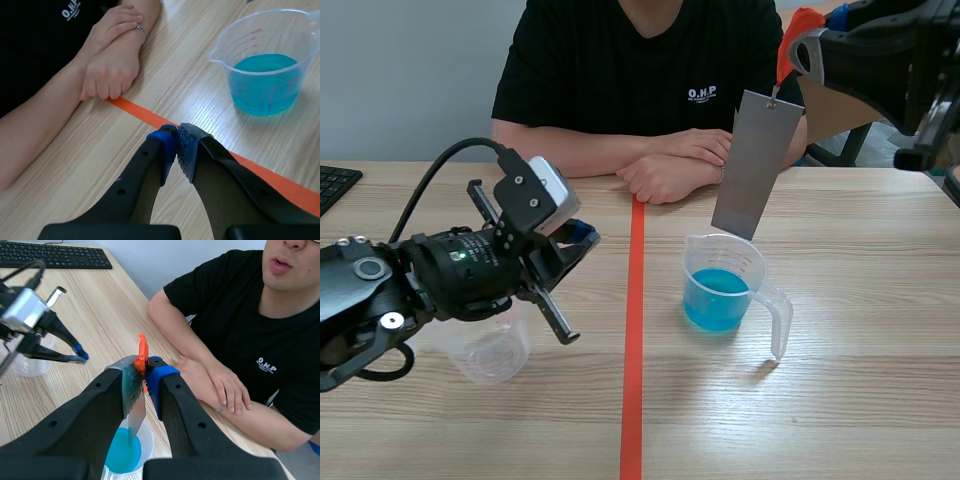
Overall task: Do the redox reaction experiment.
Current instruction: 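Raise the plate and point at it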
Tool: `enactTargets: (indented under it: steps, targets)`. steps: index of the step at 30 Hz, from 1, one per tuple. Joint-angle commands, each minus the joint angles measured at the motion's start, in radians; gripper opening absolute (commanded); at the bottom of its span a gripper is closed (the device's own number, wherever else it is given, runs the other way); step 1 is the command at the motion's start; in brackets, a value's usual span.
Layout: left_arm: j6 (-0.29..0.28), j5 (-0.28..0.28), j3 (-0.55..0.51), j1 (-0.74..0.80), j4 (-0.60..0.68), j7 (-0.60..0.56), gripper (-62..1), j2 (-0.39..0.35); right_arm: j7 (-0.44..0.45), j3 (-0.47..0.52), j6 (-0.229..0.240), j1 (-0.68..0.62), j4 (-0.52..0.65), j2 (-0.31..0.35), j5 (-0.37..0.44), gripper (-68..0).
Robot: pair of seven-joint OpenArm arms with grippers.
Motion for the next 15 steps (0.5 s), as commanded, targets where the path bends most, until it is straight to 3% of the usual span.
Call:
enactTargets:
  steps: [1,8,11,15]
  targets:
    - [0.010,0.000,0.010,-0.018,0.007,-0.018,-56.9,0.016,0.015,0.011,0.006,0.011,0.014,0.006,0.011,-65.8]
    - [0.014,0.040,0.032,-0.074,-0.086,-0.018,-56.9,0.100,0.014,0.011,0.006,0.011,0.014,0.006,0.010,-65.8]
    - [0.058,0.045,0.034,-0.092,-0.115,-0.017,-56.9,0.135,0.014,0.011,0.006,0.011,0.014,0.006,0.010,-65.8]
    - [0.066,0.045,0.038,-0.115,-0.141,-0.005,-56.9,0.172,0.014,0.011,0.006,0.011,0.014,0.006,0.010,-65.8]
